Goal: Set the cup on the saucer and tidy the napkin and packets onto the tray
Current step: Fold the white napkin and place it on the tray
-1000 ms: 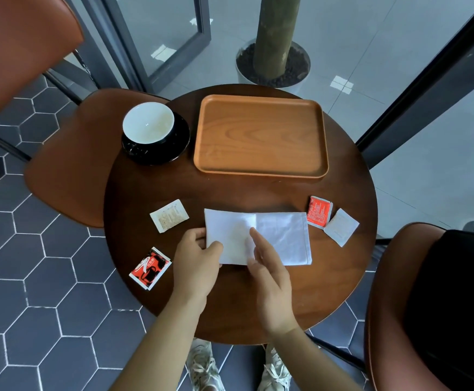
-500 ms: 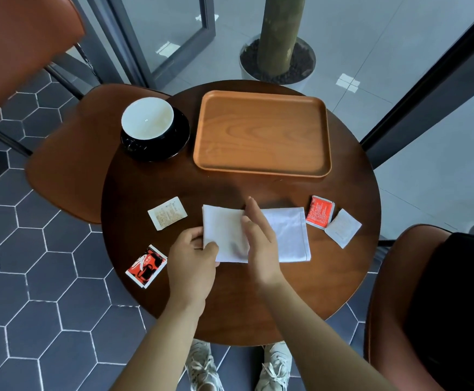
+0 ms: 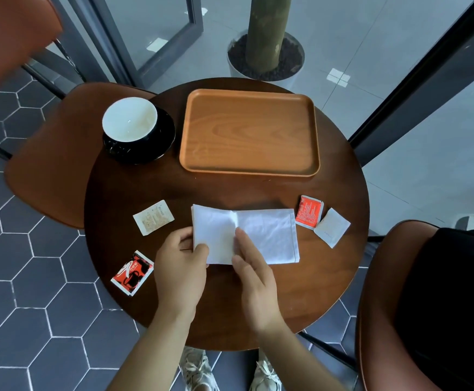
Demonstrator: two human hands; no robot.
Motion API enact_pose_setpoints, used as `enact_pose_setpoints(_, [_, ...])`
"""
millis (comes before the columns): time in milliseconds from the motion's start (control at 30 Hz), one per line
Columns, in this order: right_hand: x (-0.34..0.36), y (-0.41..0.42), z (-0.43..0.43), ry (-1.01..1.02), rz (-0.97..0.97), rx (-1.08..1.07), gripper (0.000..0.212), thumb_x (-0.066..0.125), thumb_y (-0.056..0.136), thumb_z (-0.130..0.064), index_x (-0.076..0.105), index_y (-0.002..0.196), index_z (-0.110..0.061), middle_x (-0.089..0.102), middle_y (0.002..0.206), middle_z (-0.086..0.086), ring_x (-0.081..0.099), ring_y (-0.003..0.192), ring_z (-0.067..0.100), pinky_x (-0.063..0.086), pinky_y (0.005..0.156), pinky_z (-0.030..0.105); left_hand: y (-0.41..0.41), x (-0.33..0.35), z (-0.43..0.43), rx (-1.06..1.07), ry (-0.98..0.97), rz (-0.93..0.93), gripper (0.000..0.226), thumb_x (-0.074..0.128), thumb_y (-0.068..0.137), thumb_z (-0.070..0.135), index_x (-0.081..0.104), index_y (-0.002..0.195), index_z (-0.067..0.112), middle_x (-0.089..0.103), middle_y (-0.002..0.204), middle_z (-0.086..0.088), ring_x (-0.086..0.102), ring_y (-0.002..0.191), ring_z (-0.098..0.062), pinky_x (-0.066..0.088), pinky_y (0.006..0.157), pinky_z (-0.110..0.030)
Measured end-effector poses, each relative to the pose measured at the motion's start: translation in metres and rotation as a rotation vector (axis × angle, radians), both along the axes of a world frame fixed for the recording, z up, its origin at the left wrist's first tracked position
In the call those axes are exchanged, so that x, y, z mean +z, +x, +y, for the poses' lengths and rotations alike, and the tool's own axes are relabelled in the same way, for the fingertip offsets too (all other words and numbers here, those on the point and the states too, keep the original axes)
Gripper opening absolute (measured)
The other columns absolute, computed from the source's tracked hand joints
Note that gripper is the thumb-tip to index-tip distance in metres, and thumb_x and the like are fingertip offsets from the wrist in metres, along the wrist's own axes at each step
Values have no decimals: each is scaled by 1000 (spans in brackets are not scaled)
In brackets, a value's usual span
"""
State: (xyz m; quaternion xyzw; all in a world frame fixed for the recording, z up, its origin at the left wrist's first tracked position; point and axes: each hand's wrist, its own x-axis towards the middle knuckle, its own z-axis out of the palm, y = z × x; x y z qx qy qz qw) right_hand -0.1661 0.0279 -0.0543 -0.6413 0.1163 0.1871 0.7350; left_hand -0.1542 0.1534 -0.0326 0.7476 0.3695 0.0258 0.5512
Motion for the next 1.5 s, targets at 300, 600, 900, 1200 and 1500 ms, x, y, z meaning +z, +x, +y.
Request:
enact_pose_setpoints(300, [52, 71, -41, -236, -10, 22, 43, 55, 88, -64, 74, 102, -29, 75, 100, -11, 73, 88, 13, 61, 73, 30, 8, 34, -36, -219, 418, -173, 27, 73, 79, 6, 72, 103, 19, 61, 84, 7, 59, 68, -4, 46, 64, -8])
enact_pose_setpoints(600, [68, 121, -57, -961, -283, 368, 19, 71, 79, -33, 74, 96, -24, 70, 84, -12, 63, 82, 9, 37, 59, 18, 16, 31, -82, -417, 581, -282, 25, 79, 71, -4, 74, 89, 12, 62, 78, -2, 58, 69, -21, 40, 61, -20])
enact_pose_setpoints(900, [42, 101, -90, -956, -259, 264, 27, 64, 88, -15, 68, 114, -19, 64, 87, -8, 64, 88, 17, 41, 71, 25, 9, -2, -110, -578, 712, -344, 15, 80, 75, 21, 70, 86, 20, 59, 75, 4, 57, 74, -24, 45, 64, -39])
enact_pose_setpoints(1200, [2, 94, -99, -973, -336, 140, 36, 59, 93, -11, 60, 129, -15, 62, 123, 4, 62, 98, 21, 48, 75, 29, 13, -23, -106, -572, 646, -449, 11, 61, 84, 10, 67, 91, 17, 63, 92, 1, 57, 94, -25, 47, 80, -39])
enact_pose_setpoints(1500, [-21, 59, -129, -1296, -883, 463, 43, 47, 101, -24, 53, 142, -11, 40, 157, 2, 36, 144, 30, 36, 110, 44, 33, -57, -84, -992, 1004, -73, 67, 29, 103, 49, 17, 157, 10, 8, 166, -15, 1, 154, -30, 15, 123, -52])
